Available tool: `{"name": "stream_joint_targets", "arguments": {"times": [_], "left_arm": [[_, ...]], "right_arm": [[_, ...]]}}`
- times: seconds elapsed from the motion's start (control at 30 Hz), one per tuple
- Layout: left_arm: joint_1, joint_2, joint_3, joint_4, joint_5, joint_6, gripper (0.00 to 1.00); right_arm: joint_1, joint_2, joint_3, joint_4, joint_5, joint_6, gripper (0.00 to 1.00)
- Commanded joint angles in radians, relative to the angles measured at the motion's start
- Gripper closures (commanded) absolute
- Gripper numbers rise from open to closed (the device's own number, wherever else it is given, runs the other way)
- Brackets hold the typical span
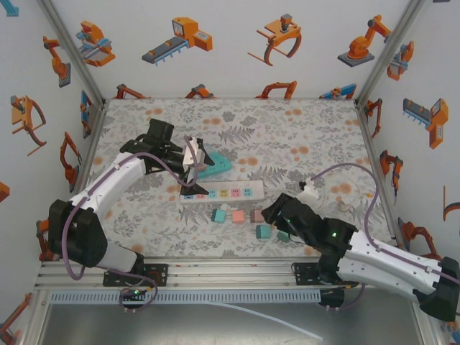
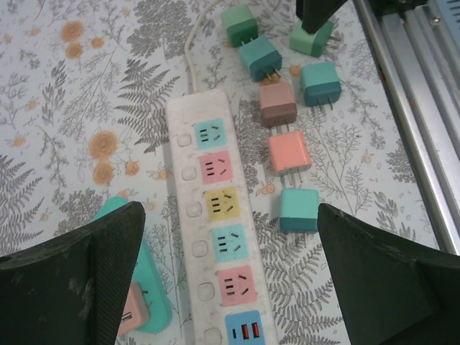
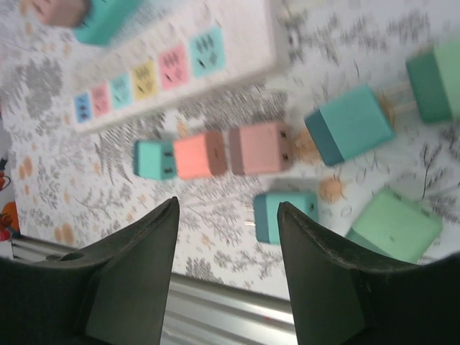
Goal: Pull the plug off the socket
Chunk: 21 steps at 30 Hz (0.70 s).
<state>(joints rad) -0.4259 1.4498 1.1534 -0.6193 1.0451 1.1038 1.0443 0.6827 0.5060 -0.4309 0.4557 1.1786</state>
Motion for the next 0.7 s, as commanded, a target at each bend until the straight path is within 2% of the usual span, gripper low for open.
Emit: {"name": "stream_joint_targets", "arguments": {"times": [0.0, 0.13, 0.2, 0.27, 0.37, 0.47, 0.67], "left_arm": [[-0.002, -0.010, -0.017, 0.142, -0.115, -0.178, 0.03], [0.008, -0.003, -0.010, 0.234, -0.258, -0.365, 0.03], [0.019, 0.014, 0.012, 0.258, -0.288, -0.463, 0.03], [0.035, 0.035, 0.041, 0.269, -0.311, -0.559, 0.03], [0.053, 0.062, 0.071, 0.282, -0.378, -0.678, 0.03], [0.064, 0.080, 0.084, 0.292, -0.471, -0.761, 0.03], [0.066, 0.138, 0.163, 0.166, -0.591, -0.795, 0.03]], "right_arm": [[0.006, 0.033, 0.088, 0.033, 0.158, -0.244, 0.40], [-0.008, 0.164, 0.215, 0.113, 0.194, -0.506, 0.26], [-0.042, 0.244, 0.284, 0.149, 0.115, -0.618, 0.19], [-0.113, 0.334, 0.365, 0.174, -0.035, -0.707, 0.17], [-0.242, 0.479, 0.492, 0.176, -0.277, -0.730, 0.15], [-0.338, 0.632, 0.620, 0.173, -0.448, -0.721, 0.15], [-0.451, 0.950, 0.852, 0.177, -0.635, -0.687, 0.15]]}}
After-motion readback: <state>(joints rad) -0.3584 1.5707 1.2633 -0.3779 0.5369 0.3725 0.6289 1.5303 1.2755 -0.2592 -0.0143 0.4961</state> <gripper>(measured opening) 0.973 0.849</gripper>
